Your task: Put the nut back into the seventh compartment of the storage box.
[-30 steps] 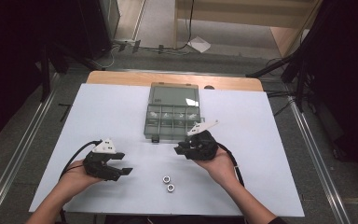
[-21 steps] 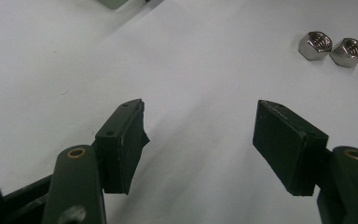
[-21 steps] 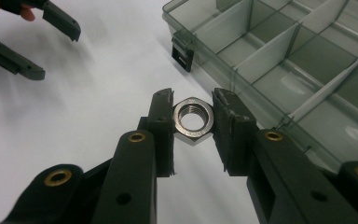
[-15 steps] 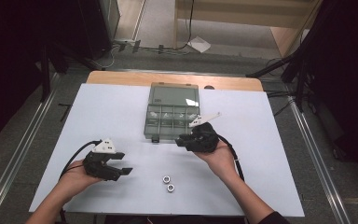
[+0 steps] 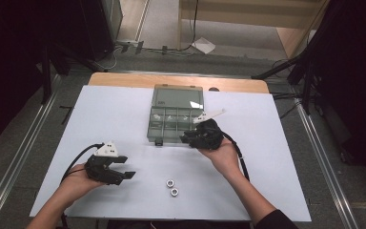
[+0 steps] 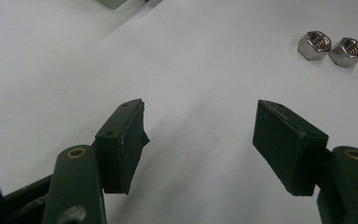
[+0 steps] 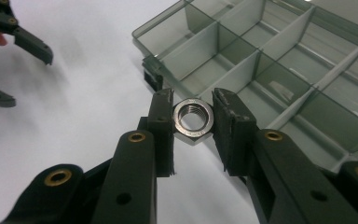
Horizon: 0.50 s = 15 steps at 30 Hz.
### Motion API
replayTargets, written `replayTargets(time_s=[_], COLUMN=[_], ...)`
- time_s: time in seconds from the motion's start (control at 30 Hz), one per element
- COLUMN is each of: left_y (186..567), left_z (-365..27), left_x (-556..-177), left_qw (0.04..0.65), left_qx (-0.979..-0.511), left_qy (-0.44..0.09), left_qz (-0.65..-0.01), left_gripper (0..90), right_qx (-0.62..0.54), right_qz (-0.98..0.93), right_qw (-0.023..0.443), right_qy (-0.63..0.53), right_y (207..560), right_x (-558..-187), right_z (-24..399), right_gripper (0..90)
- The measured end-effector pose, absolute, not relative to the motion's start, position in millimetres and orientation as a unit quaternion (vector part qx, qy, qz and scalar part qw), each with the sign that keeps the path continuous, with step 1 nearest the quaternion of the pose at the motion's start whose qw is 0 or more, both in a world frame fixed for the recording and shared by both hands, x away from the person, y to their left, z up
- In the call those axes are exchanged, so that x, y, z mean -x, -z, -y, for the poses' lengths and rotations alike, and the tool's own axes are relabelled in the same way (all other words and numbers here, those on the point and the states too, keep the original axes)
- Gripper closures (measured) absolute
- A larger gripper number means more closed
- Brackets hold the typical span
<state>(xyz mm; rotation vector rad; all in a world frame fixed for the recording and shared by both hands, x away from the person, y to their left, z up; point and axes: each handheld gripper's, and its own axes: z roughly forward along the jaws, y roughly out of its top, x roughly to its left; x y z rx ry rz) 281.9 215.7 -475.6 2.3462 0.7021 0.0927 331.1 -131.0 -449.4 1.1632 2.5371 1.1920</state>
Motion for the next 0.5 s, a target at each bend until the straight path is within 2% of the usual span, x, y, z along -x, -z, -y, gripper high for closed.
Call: replayTargets(time_s=[0.5], left_y=[475], left_z=[-216], left_x=[-282], left_qw=[0.338], left_qx=[-0.901], left_qy=[-0.035], left_qz=[-0.269], left_gripper=[33.9], right_qx=[-0.394], right_qz=[-0.83], right_qw=[0.068], right_qy=[-0.388], right_y=[452], right_x=[-343], right_z=[129], right_gripper=[71.0])
